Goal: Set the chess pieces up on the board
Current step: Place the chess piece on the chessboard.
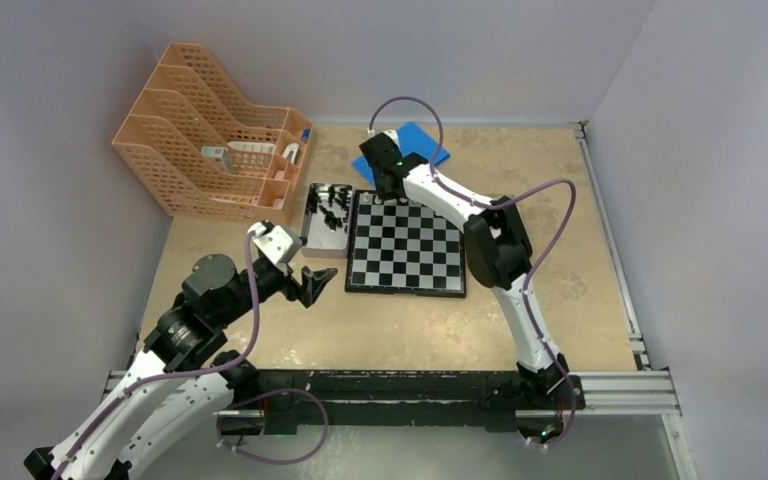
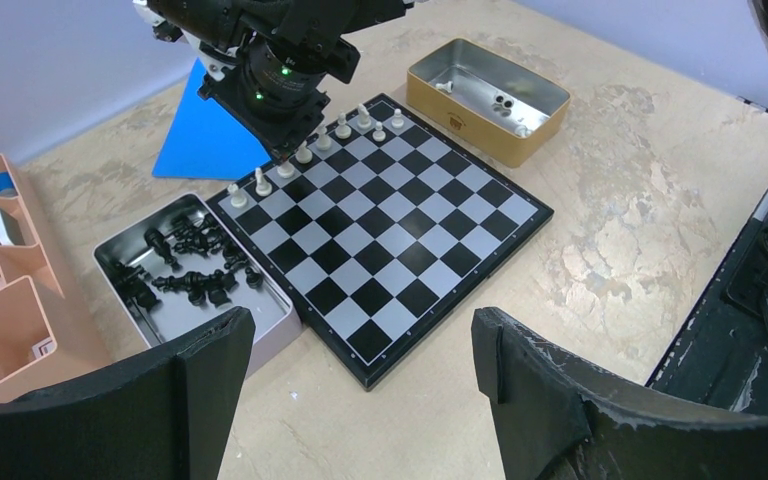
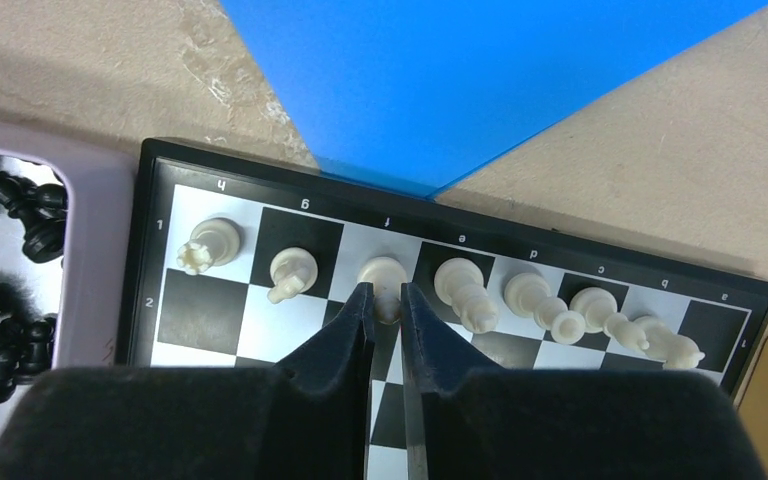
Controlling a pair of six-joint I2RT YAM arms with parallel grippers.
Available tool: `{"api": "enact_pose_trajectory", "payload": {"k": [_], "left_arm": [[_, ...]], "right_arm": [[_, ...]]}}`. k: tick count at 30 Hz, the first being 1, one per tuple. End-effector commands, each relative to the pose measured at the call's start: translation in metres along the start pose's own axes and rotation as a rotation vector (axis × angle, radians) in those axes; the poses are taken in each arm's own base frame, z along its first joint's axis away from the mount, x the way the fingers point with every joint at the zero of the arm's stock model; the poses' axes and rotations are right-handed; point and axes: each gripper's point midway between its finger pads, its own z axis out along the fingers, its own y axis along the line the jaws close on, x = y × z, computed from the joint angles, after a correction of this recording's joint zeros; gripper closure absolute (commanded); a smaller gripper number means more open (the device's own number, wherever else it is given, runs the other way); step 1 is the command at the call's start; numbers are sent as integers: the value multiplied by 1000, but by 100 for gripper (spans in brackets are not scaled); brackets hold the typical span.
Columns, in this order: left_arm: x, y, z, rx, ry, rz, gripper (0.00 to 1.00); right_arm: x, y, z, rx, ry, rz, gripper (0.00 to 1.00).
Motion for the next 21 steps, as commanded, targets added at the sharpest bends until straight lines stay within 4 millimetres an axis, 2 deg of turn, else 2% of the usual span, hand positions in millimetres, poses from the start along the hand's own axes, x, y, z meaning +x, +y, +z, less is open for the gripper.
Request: {"api": "enact_pose_trajectory", "payload": {"k": [1, 10, 21], "left_arm": [[-5, -1, 1, 9, -21, 9, 20], [-5, 0, 1, 8, -23, 9, 20], [-6, -1, 1, 10, -24, 8, 20]], "right_arm": [[-6, 3, 2, -19, -10, 19, 84], [-4, 4, 4, -23, -3, 21, 76], [-18, 4, 0, -28, -29, 28, 76]]}}
